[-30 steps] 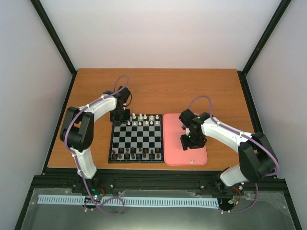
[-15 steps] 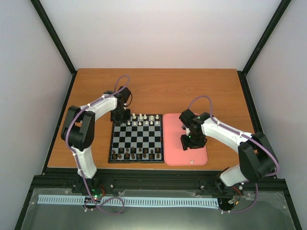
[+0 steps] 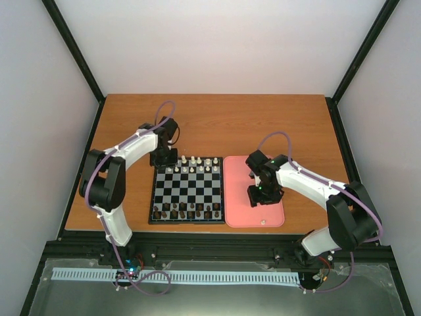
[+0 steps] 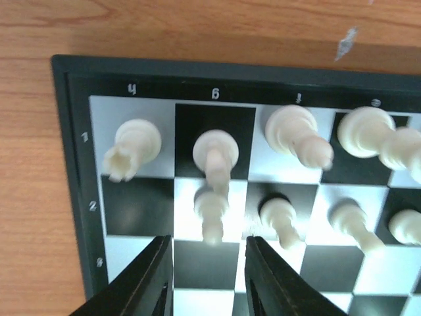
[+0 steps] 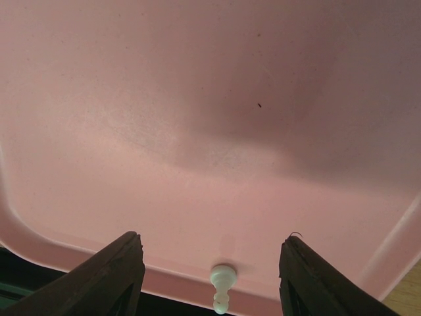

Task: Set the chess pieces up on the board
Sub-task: Place the chess piece on the chessboard, then pick up the chess piece from the storage box, then place the chess piece on the chessboard, then pick up the chess piece from the chessboard.

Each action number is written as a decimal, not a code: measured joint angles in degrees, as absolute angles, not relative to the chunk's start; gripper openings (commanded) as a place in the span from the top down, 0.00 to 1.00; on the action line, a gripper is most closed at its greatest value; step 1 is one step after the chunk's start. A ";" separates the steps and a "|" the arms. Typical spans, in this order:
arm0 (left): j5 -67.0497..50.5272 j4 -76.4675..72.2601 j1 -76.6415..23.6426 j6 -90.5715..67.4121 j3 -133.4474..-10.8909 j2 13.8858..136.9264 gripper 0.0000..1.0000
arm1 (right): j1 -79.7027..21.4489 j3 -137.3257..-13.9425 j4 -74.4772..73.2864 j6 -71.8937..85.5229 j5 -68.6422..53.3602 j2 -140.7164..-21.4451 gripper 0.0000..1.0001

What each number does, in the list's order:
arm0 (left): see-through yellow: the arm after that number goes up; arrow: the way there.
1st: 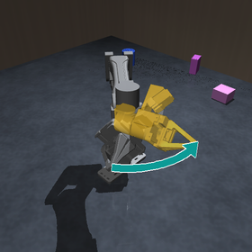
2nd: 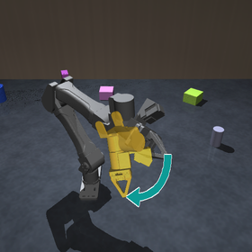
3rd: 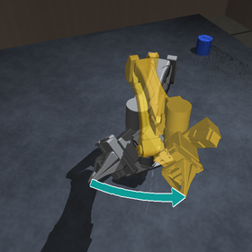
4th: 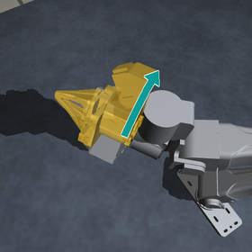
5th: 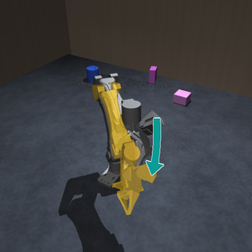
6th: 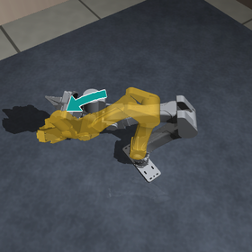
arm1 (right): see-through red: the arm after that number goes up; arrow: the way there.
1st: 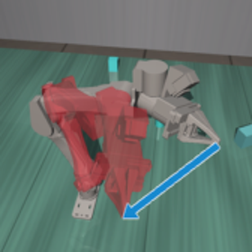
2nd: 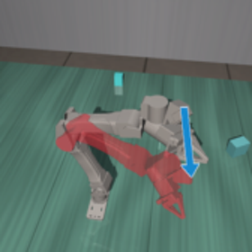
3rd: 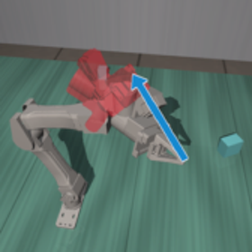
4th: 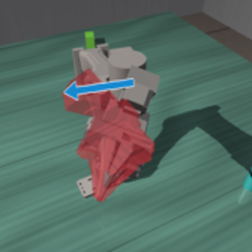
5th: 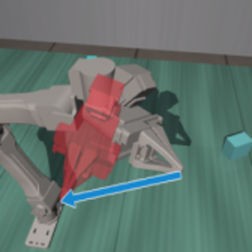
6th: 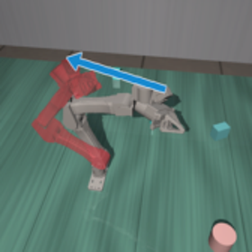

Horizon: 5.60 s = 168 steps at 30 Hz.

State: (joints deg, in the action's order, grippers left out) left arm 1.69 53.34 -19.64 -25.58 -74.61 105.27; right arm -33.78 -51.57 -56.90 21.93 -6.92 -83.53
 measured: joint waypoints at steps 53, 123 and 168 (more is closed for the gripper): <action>-2.48 62.17 -19.64 -24.18 -70.96 83.18 0.52 | -40.93 -40.34 -55.51 33.39 -6.15 -79.64 0.82; -15.75 58.85 5.87 -26.04 -58.50 71.37 0.33 | -55.64 -135.09 -76.66 18.98 -13.15 -143.33 0.68; -3.42 51.75 -31.27 -30.28 -63.75 98.24 0.62 | -24.12 -78.41 -57.36 9.93 -7.14 -103.22 0.61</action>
